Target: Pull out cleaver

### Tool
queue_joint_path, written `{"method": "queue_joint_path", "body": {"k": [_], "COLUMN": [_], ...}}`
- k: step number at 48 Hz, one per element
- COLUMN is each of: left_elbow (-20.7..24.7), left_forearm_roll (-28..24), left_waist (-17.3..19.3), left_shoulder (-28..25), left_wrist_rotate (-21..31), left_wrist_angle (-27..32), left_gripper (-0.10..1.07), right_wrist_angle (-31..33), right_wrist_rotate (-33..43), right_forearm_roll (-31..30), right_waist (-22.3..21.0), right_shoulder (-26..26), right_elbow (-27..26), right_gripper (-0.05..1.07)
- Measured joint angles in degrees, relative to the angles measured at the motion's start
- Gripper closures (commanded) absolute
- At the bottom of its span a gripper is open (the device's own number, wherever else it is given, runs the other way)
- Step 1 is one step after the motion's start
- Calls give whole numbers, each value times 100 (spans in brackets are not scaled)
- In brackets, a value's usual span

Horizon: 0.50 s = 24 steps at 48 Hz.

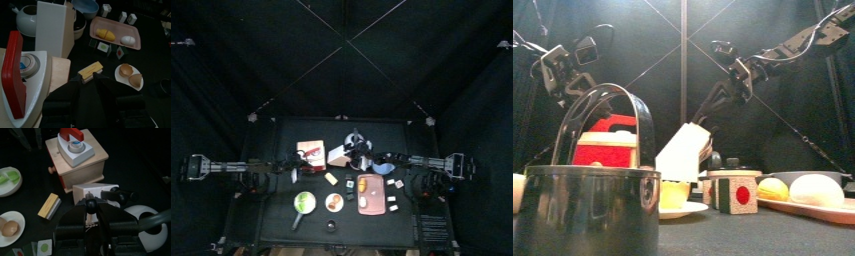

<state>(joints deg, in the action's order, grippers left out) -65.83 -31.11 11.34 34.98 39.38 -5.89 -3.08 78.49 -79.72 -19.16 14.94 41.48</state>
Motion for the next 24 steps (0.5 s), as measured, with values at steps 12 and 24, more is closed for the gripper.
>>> {"method": "queue_joint_path", "body": {"k": [12,24], "left_elbow": [0,-18], "left_forearm_roll": [0,0], "left_waist": [0,0], "left_shoulder": [0,0], "left_wrist_rotate": [0,0], "left_wrist_angle": [9,26], "left_gripper": [28,28], "right_wrist_angle": [26,-141], "right_wrist_rotate": [-18,26], "right_forearm_roll": [-35,-123], "right_waist": [18,-70], "right_shoulder": [88,9], "right_elbow": [149,18], "right_gripper": [63,63]}}
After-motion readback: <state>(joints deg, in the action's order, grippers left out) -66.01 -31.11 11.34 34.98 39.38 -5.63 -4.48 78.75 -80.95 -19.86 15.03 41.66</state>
